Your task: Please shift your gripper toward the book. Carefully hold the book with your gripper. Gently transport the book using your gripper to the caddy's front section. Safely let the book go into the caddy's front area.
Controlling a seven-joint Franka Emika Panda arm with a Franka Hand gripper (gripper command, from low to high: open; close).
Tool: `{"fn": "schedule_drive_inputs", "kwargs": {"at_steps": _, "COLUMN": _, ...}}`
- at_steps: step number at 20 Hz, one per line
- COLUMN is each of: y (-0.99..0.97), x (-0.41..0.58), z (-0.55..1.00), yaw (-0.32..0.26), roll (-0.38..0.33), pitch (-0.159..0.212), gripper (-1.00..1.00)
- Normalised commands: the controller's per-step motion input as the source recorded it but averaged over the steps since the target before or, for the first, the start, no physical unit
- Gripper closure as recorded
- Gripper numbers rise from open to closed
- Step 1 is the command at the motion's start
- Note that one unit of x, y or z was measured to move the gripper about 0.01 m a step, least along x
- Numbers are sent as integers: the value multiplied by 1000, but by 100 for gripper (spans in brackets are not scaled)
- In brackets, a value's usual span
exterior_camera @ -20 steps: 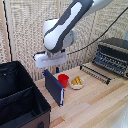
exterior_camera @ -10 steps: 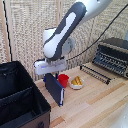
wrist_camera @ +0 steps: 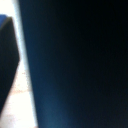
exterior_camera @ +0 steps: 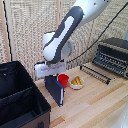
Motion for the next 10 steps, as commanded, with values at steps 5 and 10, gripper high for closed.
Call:
{"fn": "schedule_drive_inputs", "kwargs": {"at_steps": 5, "y": 53, "x": 10, "z": 12, "yaw": 0, "roll": 0, "pitch": 0, "gripper": 100}}
{"fn": "schedule_drive_inputs", "kwargs": {"at_steps": 10, "y": 9, "x": 62, "z": 295, "yaw": -15, "roll": 12, "pitch": 35, "gripper": 100}}
